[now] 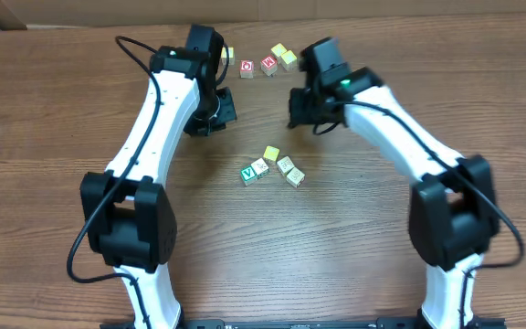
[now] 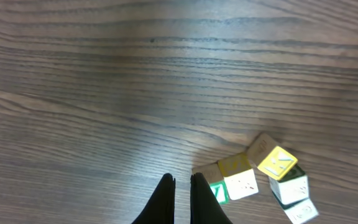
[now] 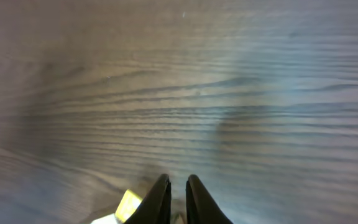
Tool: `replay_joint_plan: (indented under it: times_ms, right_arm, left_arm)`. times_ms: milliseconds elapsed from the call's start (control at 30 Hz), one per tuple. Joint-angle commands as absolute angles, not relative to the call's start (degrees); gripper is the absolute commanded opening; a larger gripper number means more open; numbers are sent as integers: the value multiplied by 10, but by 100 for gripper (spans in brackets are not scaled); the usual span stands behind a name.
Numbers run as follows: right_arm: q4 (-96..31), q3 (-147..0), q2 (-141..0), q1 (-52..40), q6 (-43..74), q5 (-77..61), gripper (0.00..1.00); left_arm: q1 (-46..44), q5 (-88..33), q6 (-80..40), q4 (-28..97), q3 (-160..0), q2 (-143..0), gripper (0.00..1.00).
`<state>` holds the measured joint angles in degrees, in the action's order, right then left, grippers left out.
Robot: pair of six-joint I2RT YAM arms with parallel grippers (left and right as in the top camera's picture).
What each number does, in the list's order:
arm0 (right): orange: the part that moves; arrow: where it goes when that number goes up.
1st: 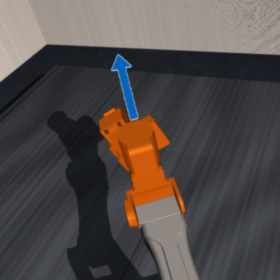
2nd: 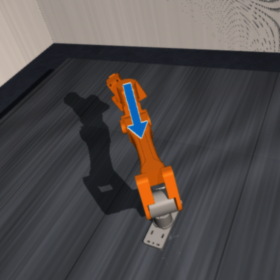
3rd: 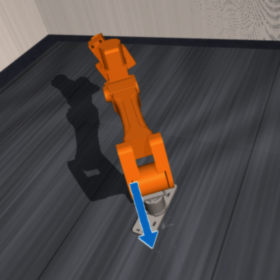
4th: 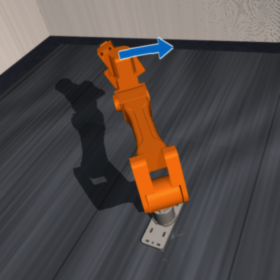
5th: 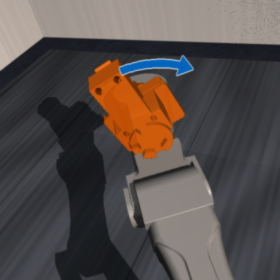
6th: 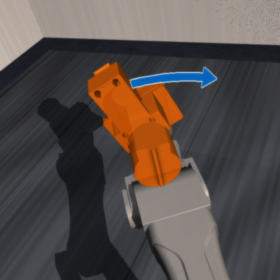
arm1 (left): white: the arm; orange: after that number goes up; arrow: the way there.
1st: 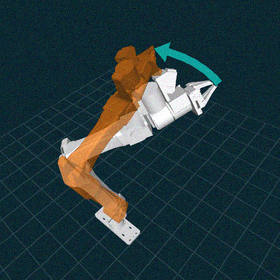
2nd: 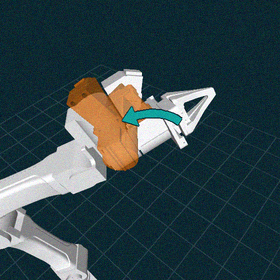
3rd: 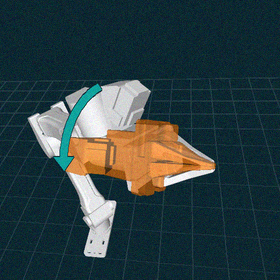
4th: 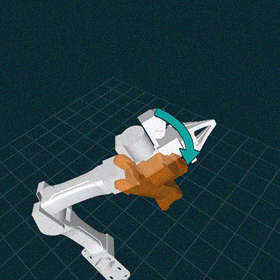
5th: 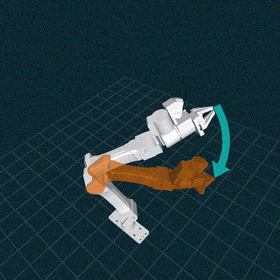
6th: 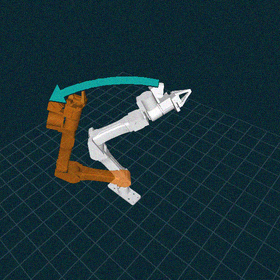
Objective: Flip 5 blocks
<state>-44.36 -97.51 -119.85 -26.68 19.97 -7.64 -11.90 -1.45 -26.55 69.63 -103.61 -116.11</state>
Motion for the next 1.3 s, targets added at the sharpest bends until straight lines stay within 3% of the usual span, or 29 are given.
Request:
replay_joint_plan:
  times_ms: [0, 667, 1267]
  right_arm:
    - [-426, -983, -1232, -305, 160, -78, 11]
    - [-474, -983, -1263, -348, 163, -74, 6]
    - [-418, -973, -1277, -348, 164, -35, 8]
  left_arm:
    - [-118, -8, -255, 694, -1044, -1176, 4]
    - [-118, 17, -255, 689, -1042, -1215, 4]
    - [-124, 15, -258, 672, -1042, -1215, 4]
